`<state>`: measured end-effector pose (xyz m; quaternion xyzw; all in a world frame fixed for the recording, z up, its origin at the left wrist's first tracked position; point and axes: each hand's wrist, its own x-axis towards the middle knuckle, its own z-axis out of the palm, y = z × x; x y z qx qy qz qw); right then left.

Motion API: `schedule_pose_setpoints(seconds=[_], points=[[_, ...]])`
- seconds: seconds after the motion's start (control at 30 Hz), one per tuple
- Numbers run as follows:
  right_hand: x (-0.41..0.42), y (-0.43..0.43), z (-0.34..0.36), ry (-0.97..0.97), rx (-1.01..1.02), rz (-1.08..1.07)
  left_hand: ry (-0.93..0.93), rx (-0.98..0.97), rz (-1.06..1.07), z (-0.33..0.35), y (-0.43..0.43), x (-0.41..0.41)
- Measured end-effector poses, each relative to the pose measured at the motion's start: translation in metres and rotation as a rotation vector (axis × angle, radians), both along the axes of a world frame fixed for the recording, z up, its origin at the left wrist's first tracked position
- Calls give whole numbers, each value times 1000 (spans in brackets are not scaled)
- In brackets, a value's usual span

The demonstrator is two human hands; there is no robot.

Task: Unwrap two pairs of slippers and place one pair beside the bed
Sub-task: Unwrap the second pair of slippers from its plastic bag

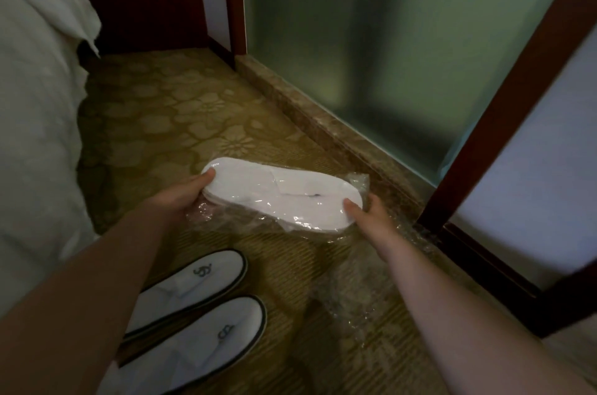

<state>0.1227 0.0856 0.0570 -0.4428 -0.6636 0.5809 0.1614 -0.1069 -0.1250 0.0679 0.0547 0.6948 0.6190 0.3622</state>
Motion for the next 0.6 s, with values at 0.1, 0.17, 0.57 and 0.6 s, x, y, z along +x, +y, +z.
schedule_pose_setpoints(seconds=[0.1, 0.17, 0.57, 0.6], points=[[5, 1, 9, 36, -112, -13, -29, -11, -5, 4, -4, 2], [8, 5, 11, 59, -125, -53, -85, 16, -23, 7, -6, 5], [12, 8, 19, 272, -288, -355, -147, 302, 87, 26, 31, 48], [11, 7, 20, 280, -304, -353, -160, 307, 72, 27, 35, 51]])
